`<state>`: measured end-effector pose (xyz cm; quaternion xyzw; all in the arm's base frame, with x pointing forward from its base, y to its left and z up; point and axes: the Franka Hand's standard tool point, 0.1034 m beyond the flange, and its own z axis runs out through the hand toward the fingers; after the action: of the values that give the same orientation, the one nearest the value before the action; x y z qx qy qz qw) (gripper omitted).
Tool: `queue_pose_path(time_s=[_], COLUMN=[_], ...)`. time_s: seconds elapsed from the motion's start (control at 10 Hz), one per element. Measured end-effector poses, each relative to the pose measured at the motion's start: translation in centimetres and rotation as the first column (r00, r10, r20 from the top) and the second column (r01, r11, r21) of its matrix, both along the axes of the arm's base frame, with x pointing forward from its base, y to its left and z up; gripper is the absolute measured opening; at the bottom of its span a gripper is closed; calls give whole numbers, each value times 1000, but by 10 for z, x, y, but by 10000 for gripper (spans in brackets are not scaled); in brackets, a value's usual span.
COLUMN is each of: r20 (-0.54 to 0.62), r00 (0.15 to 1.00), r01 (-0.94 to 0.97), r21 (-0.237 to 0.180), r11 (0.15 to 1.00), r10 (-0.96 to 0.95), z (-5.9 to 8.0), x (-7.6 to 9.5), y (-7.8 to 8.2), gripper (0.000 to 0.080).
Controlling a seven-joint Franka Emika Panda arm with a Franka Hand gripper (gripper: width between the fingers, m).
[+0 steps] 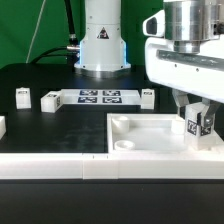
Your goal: Assemble one leg
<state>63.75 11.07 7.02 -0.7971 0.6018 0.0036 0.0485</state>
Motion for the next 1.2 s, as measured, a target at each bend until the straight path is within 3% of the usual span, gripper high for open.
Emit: queue_pose_path(time_s=[0.3, 0.6, 0.7, 0.9, 1.2], r20=[-39, -58, -55, -40, -15], r00=[928, 881, 893, 948, 995], r01=[371, 471, 449, 317, -94], r21=[6, 19, 19, 20, 6], r11=[929, 882, 894, 948, 996], r10=[-371, -469, -447, -316, 94], z=[0, 0, 0, 1, -2], x=[-2, -2, -2, -2, -4], y=[1, 0, 1, 3, 11], gripper=[291, 292, 369, 621, 643])
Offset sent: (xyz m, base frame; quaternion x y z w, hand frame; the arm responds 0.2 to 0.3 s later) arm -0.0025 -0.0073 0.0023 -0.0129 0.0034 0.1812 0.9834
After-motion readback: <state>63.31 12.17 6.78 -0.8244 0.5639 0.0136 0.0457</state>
